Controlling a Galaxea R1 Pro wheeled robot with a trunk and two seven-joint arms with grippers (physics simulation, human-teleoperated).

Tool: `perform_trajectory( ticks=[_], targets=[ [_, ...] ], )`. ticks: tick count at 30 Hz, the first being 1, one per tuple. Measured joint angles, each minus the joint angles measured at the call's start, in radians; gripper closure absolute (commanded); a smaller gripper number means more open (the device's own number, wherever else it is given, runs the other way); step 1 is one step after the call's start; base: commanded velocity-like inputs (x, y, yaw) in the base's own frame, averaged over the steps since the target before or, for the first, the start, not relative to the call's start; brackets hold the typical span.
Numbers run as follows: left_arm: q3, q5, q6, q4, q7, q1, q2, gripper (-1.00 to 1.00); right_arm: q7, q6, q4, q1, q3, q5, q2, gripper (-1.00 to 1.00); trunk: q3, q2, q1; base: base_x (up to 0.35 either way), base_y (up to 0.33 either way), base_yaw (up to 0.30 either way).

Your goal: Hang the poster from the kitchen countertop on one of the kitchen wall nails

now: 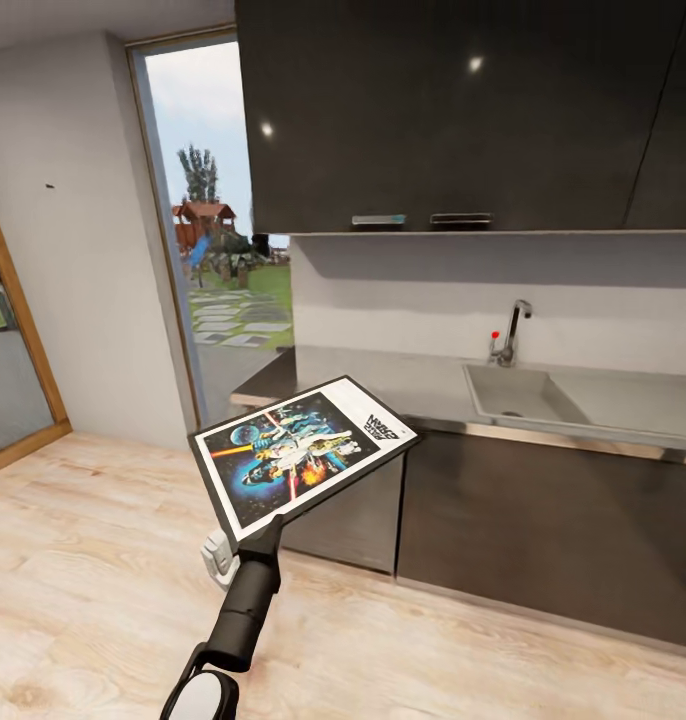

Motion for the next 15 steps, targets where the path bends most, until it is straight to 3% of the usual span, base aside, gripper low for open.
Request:
perform_trajectory(
  ticks=[15],
  targets=[
    [0.006, 0.001, 0.002, 0.0, 0.0, 0.0, 0.0, 1.0, 0.0, 0.0, 0.0, 0.0, 0.0, 0.0, 0.0, -1.0, 0.0, 0.0, 0.0, -0.34, 0.0, 0.0]
  ],
)
